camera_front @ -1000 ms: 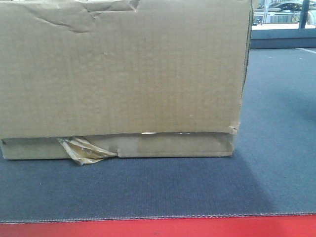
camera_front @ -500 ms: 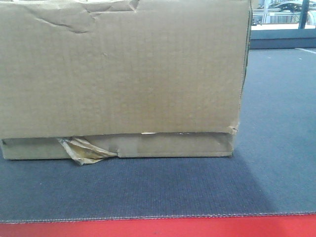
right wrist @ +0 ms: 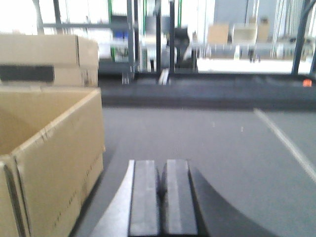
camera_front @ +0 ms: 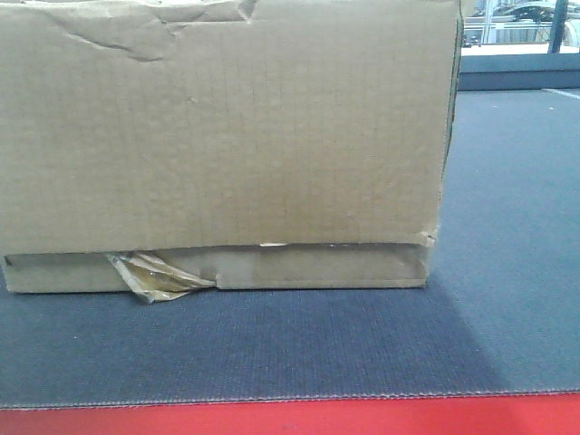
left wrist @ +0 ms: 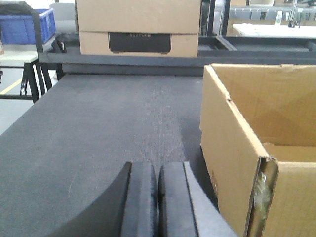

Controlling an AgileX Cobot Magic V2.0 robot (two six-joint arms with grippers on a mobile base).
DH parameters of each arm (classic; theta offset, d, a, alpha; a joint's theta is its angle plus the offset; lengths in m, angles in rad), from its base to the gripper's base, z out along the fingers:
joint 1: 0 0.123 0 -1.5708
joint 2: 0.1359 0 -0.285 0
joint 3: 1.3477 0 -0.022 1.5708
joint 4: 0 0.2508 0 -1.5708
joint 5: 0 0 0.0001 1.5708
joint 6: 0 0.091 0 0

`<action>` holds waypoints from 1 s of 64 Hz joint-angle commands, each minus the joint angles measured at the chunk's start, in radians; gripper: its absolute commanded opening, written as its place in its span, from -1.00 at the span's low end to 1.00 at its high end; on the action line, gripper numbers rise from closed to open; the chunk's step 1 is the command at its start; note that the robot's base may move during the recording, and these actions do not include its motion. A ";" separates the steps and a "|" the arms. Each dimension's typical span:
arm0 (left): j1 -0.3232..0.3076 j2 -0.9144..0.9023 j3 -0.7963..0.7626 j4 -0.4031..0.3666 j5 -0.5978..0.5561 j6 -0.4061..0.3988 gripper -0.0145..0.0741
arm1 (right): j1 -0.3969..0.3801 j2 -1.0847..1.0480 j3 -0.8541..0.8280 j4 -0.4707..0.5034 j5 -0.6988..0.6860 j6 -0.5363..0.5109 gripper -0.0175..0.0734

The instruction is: Grab carton from right shelf to conveyor

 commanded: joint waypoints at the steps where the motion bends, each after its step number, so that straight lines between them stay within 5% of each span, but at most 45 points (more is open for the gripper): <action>1: 0.003 -0.012 0.001 -0.003 -0.015 0.005 -0.64 | -0.004 -0.028 0.001 -0.009 -0.015 -0.010 -0.76; 45: 0.003 -0.012 0.001 -0.003 -0.015 0.005 -0.64 | -0.004 -0.028 0.001 -0.009 -0.017 -0.010 -0.76; 53: 0.005 -0.019 0.001 -0.090 -0.017 0.010 -0.64 | -0.004 -0.028 0.001 -0.009 -0.017 -0.010 -0.76; 64: 0.053 -0.069 0.070 -0.197 -0.123 0.201 -0.64 | -0.004 -0.028 0.001 -0.009 -0.017 -0.010 -0.76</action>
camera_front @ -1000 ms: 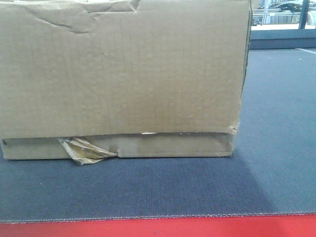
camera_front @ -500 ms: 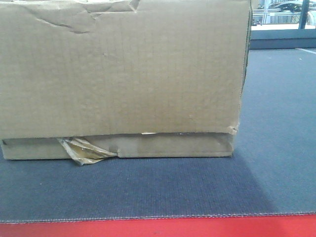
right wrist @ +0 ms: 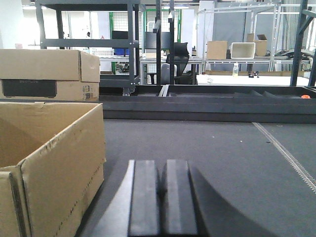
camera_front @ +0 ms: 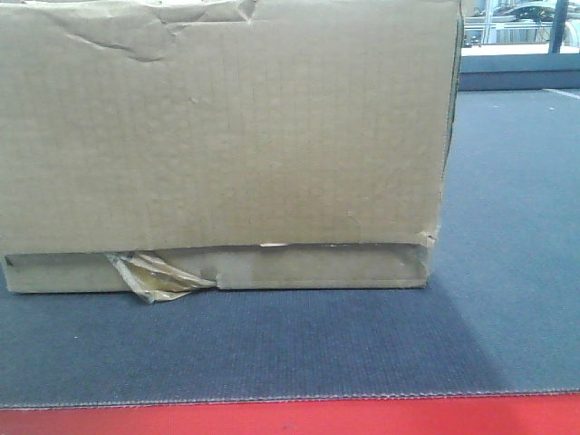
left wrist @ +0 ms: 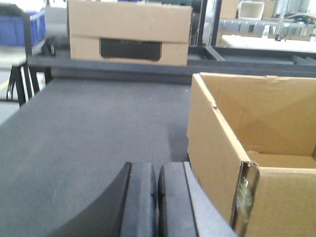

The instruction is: Grab carton from right shelf to conveyor

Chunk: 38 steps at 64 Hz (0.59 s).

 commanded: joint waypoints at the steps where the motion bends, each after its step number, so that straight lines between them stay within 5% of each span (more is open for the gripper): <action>1: 0.029 -0.033 0.049 -0.054 -0.090 0.079 -0.64 | -0.004 -0.006 0.001 -0.009 -0.017 -0.010 -0.76; 29: 0.054 -0.189 0.441 -0.093 -0.392 0.078 -0.64 | -0.004 -0.006 0.001 -0.009 -0.017 -0.010 -0.76; 38: 0.054 -0.189 0.441 -0.100 -0.295 0.078 -0.64 | -0.004 -0.006 0.001 -0.009 -0.017 -0.010 -0.76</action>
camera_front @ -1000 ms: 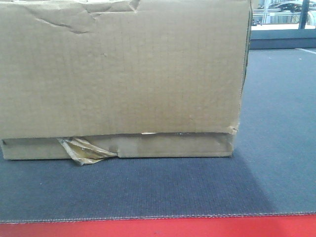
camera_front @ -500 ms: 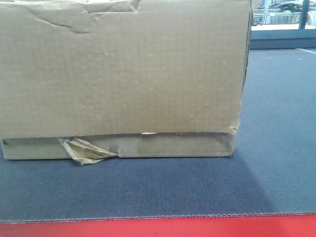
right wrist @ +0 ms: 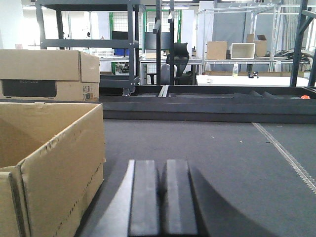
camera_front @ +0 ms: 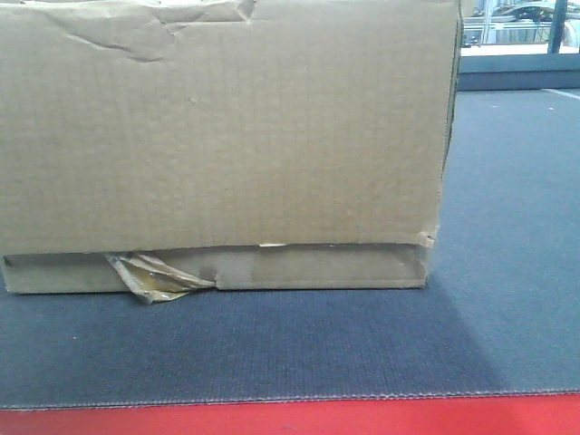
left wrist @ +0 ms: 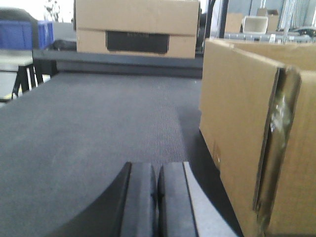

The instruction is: Grab carton from right shelf to conveyor

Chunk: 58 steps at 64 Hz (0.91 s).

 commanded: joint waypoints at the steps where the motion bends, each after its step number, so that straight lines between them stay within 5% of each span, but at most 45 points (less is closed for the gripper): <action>1: 0.003 -0.006 0.002 -0.009 -0.002 0.006 -0.64 | -0.004 -0.006 0.001 -0.009 -0.017 -0.010 -0.76; 58: 0.003 -0.006 0.002 -0.009 -0.019 0.006 -0.64 | -0.004 -0.006 0.001 -0.009 -0.017 -0.010 -0.76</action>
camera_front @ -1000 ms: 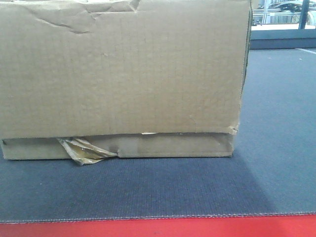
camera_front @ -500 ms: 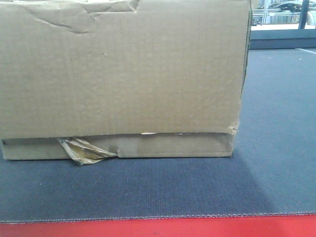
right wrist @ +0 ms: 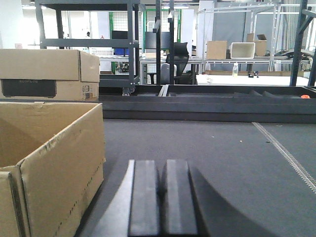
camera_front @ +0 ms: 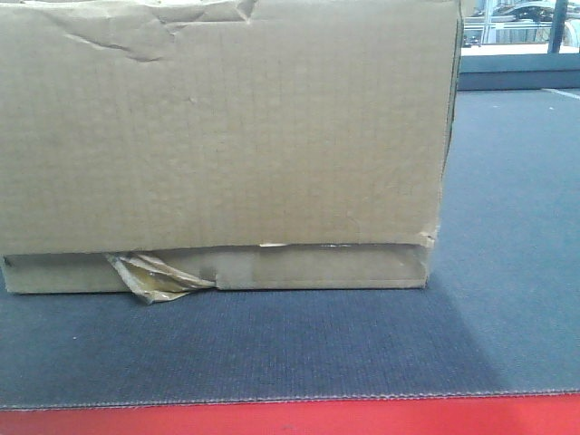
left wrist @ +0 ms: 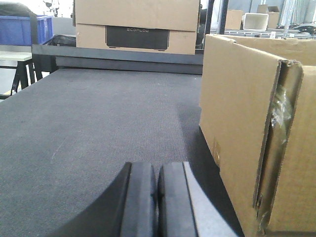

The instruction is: Grab carton from right shelf to conveyor

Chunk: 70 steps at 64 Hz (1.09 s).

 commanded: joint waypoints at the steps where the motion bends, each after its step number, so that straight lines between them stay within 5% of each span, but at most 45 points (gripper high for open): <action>1: 0.003 -0.006 -0.002 -0.005 -0.018 0.004 -0.64 | -0.004 -0.006 0.001 -0.011 -0.019 -0.010 -0.76; 12: 0.003 -0.006 -0.002 -0.005 -0.018 0.004 -0.64 | -0.049 0.003 0.012 -0.012 -0.017 -0.010 -0.76; 31: 0.003 -0.006 -0.002 -0.005 -0.018 0.004 -0.64 | -0.182 -0.017 0.197 0.137 -0.152 -0.119 -0.76; 50: 0.003 -0.006 -0.002 -0.005 -0.018 0.004 -0.64 | -0.182 -0.017 0.389 0.141 -0.369 -0.119 -0.76; 70: 0.003 -0.006 -0.002 -0.005 -0.018 0.004 -0.64 | -0.182 -0.017 0.389 0.130 -0.326 -0.119 -0.76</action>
